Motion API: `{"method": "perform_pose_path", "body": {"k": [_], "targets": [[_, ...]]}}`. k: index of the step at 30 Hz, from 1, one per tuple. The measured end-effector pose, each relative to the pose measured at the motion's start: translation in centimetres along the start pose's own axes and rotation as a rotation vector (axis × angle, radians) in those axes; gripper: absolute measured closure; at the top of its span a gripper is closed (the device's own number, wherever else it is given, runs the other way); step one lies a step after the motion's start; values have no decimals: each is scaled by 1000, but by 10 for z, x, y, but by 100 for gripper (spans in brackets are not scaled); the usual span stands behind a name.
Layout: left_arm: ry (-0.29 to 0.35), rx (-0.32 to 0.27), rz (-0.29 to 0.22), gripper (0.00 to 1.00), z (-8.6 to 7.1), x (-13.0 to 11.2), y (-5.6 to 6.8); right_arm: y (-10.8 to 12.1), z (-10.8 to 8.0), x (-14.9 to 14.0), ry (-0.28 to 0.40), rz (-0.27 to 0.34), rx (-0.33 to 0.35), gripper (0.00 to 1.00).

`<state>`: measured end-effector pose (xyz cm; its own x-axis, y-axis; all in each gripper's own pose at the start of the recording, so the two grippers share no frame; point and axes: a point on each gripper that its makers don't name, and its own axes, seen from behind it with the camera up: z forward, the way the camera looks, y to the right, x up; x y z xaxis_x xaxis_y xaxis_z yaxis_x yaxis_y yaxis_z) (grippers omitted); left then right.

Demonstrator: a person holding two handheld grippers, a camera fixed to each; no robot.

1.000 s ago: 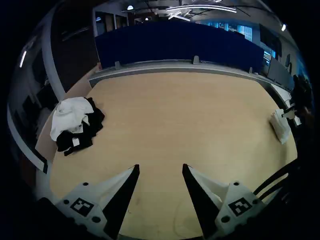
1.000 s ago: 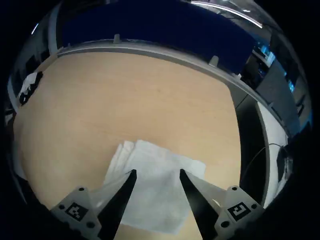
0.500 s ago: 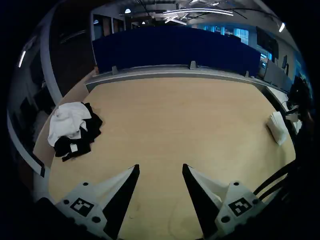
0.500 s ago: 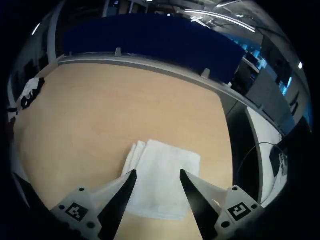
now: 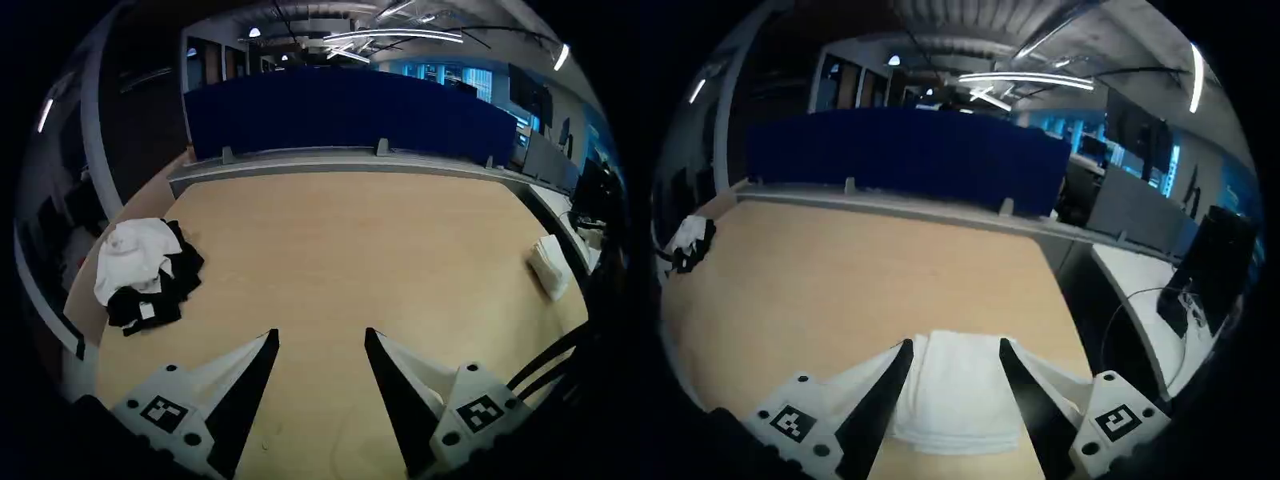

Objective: Fold towel

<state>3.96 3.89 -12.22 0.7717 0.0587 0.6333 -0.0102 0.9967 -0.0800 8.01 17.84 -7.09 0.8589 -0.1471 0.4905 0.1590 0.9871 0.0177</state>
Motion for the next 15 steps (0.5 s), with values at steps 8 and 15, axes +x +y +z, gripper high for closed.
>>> {"method": "perform_pose_path", "body": {"k": [8, 15], "targets": [[50, -13, 12, 21, -1, 17, 3, 2, -26, 45, 185, 14, -99, 17], [116, -21, 7, 21, -1, 39, 3, -8, -35, 73, 262, 42, -99, 17]]}}
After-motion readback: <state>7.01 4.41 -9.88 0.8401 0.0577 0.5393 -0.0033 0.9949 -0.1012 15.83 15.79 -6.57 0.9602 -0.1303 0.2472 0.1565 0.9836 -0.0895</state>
